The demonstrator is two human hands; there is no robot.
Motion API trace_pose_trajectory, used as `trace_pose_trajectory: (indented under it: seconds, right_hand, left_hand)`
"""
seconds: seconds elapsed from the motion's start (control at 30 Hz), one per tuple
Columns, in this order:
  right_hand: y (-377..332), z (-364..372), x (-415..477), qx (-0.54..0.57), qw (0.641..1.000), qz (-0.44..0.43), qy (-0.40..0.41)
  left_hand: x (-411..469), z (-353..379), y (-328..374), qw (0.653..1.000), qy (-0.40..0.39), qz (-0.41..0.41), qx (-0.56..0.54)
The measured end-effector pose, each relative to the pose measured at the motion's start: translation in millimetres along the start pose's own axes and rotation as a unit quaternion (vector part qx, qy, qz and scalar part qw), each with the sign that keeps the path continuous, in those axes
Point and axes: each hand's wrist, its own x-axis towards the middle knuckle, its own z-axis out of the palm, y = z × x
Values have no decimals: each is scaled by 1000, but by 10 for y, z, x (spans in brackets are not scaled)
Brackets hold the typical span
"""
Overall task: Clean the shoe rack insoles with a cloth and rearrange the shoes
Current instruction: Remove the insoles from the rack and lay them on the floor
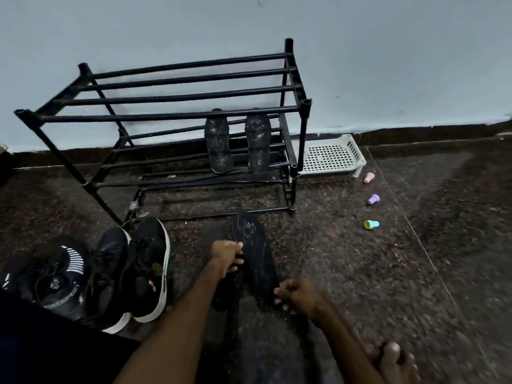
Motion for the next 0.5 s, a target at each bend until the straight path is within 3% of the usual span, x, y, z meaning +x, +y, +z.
trace_pose_trajectory:
  seconds: [0.17, 0.37, 0.5]
  right_hand:
    - [208, 33, 285, 9, 999, 48, 20]
    - [166, 100, 514, -84, 994, 63, 1]
    - [163, 114, 498, -156, 985, 71, 3]
  left_hand:
    - [270, 173, -158, 996, -8, -14, 83]
    - [431, 272, -149, 989, 29, -3, 144]
    - [437, 64, -140, 957, 127, 27, 260]
